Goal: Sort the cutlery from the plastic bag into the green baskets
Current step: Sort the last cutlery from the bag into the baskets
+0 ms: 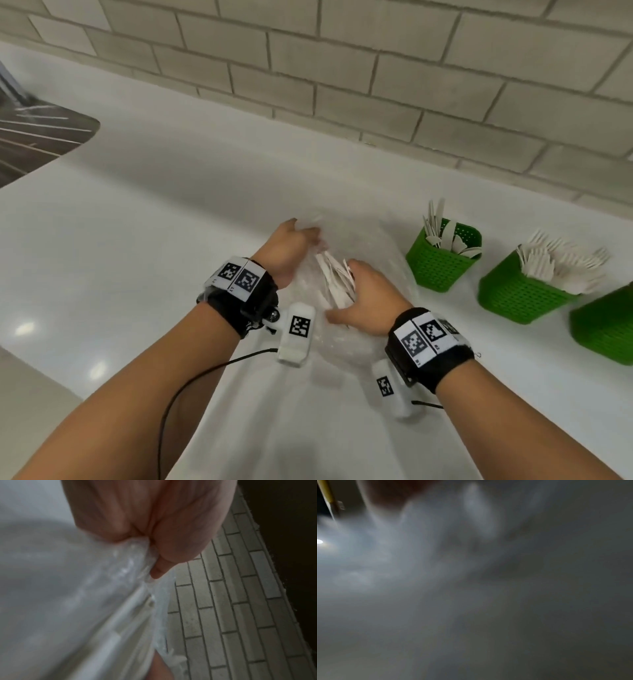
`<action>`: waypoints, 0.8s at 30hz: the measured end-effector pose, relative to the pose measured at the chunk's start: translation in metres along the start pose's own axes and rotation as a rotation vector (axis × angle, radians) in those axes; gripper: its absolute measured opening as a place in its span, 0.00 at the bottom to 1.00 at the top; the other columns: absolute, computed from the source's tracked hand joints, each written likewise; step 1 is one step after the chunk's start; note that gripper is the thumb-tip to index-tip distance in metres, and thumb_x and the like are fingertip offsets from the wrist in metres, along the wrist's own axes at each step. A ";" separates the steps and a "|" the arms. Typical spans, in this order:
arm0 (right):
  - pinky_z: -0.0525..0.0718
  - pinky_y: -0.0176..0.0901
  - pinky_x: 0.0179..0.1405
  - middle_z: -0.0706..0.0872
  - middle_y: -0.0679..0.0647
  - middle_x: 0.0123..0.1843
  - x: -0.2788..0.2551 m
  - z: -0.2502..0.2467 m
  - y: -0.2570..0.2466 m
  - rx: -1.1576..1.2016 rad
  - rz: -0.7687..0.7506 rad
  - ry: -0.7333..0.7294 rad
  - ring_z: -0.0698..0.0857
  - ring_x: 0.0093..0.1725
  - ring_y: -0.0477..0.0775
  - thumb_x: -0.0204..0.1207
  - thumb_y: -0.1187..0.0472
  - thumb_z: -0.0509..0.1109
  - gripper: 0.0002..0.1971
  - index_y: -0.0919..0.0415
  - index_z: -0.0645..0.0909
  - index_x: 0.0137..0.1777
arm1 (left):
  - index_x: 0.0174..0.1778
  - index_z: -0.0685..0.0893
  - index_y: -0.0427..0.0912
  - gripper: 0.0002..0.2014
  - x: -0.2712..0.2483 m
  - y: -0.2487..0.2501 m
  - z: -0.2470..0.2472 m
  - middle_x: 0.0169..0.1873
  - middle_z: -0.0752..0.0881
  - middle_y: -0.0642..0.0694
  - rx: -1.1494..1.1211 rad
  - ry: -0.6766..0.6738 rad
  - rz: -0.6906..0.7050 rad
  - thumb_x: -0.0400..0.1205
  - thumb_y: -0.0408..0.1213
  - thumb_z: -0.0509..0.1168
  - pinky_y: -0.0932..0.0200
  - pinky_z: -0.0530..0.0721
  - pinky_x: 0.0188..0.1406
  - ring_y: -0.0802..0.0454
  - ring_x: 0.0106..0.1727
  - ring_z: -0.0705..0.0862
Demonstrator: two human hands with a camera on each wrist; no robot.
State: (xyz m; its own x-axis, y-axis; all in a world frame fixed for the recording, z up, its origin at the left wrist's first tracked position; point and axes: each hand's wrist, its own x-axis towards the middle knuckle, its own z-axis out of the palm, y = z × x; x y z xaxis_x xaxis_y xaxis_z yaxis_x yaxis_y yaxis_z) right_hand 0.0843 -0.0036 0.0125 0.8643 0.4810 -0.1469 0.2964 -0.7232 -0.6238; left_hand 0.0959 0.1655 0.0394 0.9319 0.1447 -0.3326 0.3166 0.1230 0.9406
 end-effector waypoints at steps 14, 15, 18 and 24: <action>0.85 0.46 0.44 0.86 0.48 0.42 -0.025 -0.026 0.008 0.200 -0.089 0.097 0.85 0.42 0.46 0.72 0.56 0.78 0.12 0.57 0.78 0.48 | 0.66 0.72 0.31 0.18 0.009 -0.028 -0.028 0.52 0.84 0.33 0.865 0.082 0.162 0.87 0.40 0.60 0.54 0.77 0.41 0.35 0.49 0.84; 0.84 0.40 0.44 0.85 0.46 0.42 -0.026 -0.030 0.004 0.280 -0.117 0.193 0.85 0.42 0.42 0.73 0.58 0.77 0.11 0.58 0.78 0.49 | 0.64 0.72 0.32 0.16 0.007 -0.029 -0.028 0.48 0.84 0.35 0.910 0.078 0.170 0.87 0.40 0.60 0.55 0.75 0.39 0.36 0.46 0.83; 0.82 0.29 0.43 0.86 0.49 0.44 -0.032 -0.043 -0.010 0.606 -0.173 0.643 0.86 0.42 0.39 0.74 0.64 0.77 0.10 0.64 0.79 0.50 | 0.58 0.71 0.35 0.11 0.003 -0.032 -0.030 0.40 0.82 0.38 0.987 0.073 0.181 0.87 0.39 0.59 0.55 0.73 0.35 0.36 0.41 0.82; 0.83 0.37 0.45 0.89 0.47 0.48 -0.028 0.001 0.014 0.469 -0.009 0.219 0.88 0.47 0.42 0.67 0.63 0.82 0.18 0.56 0.82 0.55 | 0.75 0.67 0.44 0.29 -0.021 -0.008 -0.018 0.68 0.73 0.44 0.935 0.047 0.284 0.77 0.38 0.66 0.46 0.73 0.69 0.44 0.70 0.73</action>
State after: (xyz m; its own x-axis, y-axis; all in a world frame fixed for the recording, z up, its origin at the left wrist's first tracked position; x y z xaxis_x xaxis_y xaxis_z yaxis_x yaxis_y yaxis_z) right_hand 0.0643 -0.0268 0.0073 0.9421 0.3353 -0.0072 0.1338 -0.3953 -0.9088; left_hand 0.0710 0.1793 0.0372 0.9936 0.0899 -0.0690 0.1131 -0.7476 0.6544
